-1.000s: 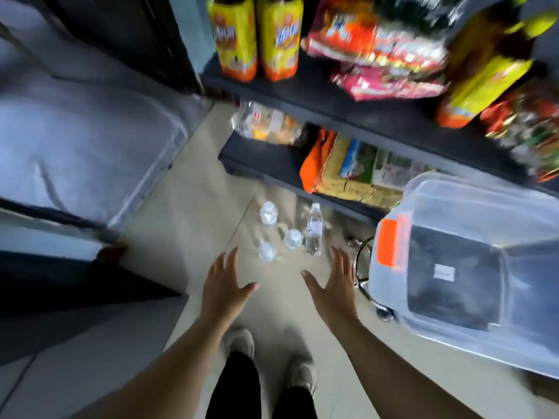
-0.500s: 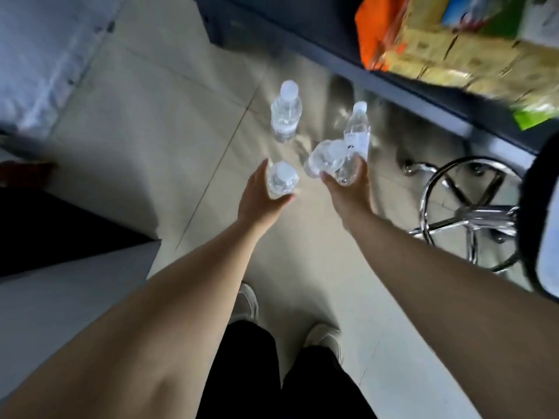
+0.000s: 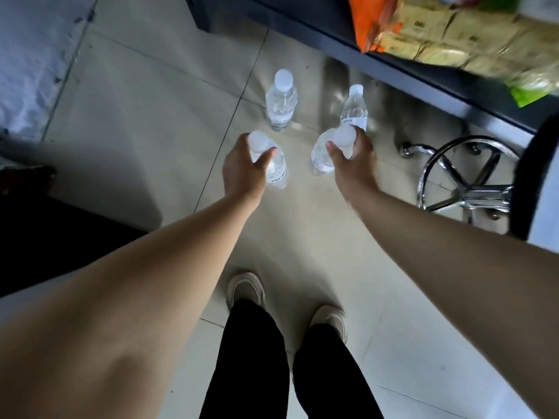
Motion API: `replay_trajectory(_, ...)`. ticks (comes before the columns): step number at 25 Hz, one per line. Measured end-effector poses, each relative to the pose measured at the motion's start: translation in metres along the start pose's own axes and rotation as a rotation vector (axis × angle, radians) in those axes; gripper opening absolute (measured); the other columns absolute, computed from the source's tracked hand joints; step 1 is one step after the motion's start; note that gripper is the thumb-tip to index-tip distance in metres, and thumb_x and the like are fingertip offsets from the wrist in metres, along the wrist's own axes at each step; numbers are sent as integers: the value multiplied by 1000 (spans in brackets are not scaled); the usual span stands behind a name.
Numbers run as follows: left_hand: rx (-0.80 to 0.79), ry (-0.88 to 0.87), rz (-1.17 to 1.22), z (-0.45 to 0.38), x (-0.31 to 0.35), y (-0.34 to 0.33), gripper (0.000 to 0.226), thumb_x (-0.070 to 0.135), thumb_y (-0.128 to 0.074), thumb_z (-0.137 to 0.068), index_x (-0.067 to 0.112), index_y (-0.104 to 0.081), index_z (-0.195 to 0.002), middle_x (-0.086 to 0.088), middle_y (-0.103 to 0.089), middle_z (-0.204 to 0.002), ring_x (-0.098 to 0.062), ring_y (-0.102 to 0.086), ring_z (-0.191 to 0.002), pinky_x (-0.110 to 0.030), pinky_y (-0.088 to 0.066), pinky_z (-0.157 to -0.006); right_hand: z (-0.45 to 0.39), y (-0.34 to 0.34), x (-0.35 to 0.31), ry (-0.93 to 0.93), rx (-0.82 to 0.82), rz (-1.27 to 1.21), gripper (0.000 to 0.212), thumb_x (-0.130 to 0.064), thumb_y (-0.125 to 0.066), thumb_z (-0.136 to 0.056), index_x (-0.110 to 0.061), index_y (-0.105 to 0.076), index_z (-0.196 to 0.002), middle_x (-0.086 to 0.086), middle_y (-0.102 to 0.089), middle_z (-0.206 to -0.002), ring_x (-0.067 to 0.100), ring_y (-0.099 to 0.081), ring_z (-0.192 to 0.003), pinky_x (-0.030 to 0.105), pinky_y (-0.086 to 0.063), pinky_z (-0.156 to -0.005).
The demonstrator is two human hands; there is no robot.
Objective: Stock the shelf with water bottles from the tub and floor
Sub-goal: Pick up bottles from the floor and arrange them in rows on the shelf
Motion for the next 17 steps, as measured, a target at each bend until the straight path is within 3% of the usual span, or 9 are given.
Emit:
replay_trajectory(3,76,-30,-35,24,48,59,37,38,-62,-87,10,-57,-110,-4,-64,-99,-24,-56,-96,-18,-28,-70,42,41,-49,18,50,-80,42,-26,-63,-86,-11,-53,-124,8,-60,-119,22,-56,-108,30,-44,-93)
replay_trajectory(8,138,-226,-19,46,190,162,39,40,-60,-88,6,-56,-106,-1,-59,-86,-26,-57,-87,-21,-28,-67,96,131,-172,91,8,-155,32,-19,-64,-85,-12,-57,-116,8,-64,-109,23,-60,-98,31,-46,-85)
replay_trajectory(10,128,-307,-2,53,249,193,40,40,-62,-87,5,-56,-106,-3,-60,-85,-27,-57,-86,-24,-30,-68,113,165,-222,135,25,-186,29,-20,-65,-85,-17,-57,-113,3,-65,-103,19,-60,-92,25,-48,-79)
replay_trajectory(13,89,-450,76,68,351,246,50,48,-60,-80,4,-55,-103,-11,-62,-79,-33,-57,-78,-33,-39,-67,136,226,-311,194,36,-233,27,-24,-65,-86,-20,-57,-111,-7,-64,-93,9,-57,-85,3,-39,-63)
replay_trajectory(15,78,-571,82,82,424,287,50,44,-63,-80,1,-55,-104,-15,-57,-74,-35,-54,-72,-33,-34,-63,149,273,-376,249,39,-244,23,-25,-65,-87,-21,-57,-108,-14,-61,-86,5,-57,-82,4,-37,-62)
replay_trajectory(17,60,-683,49,100,495,325,47,39,-65,-82,0,-56,-106,-7,-52,-73,-30,-50,-68,-28,-27,-60,163,321,-438,327,38,-228,22,-25,-64,-88,-22,-56,-108,-17,-60,-86,-1,-56,-80,4,-39,-65)
Point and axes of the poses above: each hand's wrist, its own z-axis away from the middle knuckle, its own y-axis out of the back of the hand, x = y × z, the point moved 7 cm from there along -z, towards the middle knuckle
